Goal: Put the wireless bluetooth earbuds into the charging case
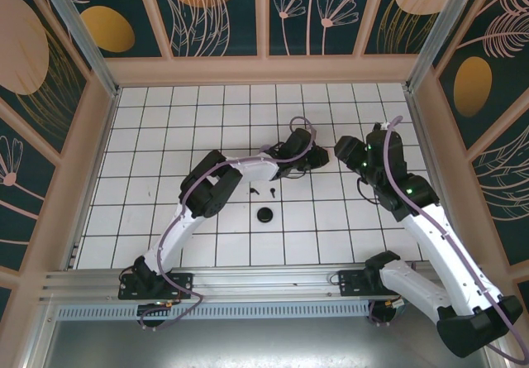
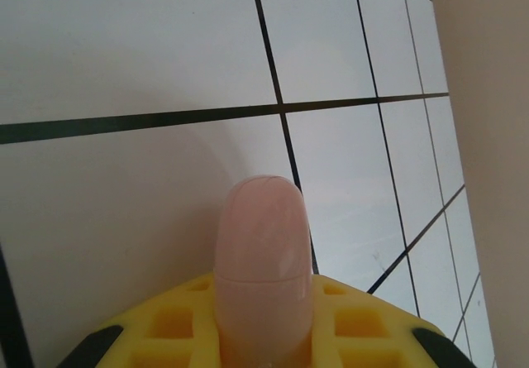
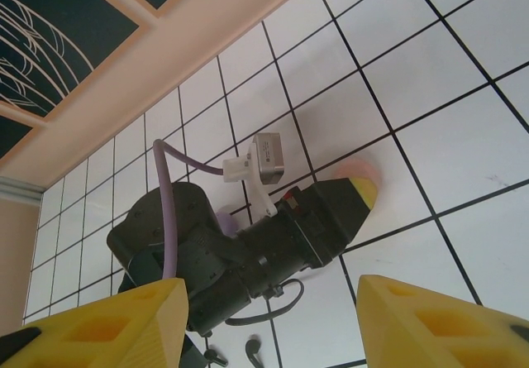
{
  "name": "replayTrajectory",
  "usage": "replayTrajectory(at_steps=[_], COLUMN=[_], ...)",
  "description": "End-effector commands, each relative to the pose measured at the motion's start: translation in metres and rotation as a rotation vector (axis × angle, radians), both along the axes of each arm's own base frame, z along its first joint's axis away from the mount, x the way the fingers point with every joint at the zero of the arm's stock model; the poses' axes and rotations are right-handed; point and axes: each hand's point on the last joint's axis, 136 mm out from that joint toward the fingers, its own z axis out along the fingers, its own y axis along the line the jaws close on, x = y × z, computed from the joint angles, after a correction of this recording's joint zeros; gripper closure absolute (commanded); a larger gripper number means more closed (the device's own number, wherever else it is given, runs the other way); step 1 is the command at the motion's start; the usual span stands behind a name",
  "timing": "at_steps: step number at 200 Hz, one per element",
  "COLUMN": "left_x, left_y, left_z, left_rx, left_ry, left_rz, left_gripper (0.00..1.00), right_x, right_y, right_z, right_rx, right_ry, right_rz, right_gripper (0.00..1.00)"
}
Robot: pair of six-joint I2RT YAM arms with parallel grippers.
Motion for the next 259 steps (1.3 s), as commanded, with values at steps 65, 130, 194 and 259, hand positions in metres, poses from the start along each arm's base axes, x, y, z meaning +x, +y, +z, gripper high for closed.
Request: replayTrajectory(at_steps=[65,130,194,259], left_x=[-0.001,0.009,0.0,-0.03], left_y=[0.015,0.036,0.093,0.193], left_z=[0.002,0.07,0.164,0.212], left_rx=[0.174,0.253,0.298,0.378], left_ry=[0.001,-0.167,-0.417,-0.608], left_rz=[0.001,0.024,0.117,0.308], left_gripper=[0.55,0.49,0.4,0.01], right_x=[-0.002,-0.003,-0.013,-0.047], right_y=[-0.005,-0.006,0.022,0.088], right_z=[0.019,0.023,-0.032,-0.106], right_rx=[-0.001,0.001,0.041,-0.028], right_ry=[-0.04,-0.033,0.103,0.285], right_rz=[0.003,-0.003,0.123,0.223], right_gripper=[0.37,0.36,0.36,0.36])
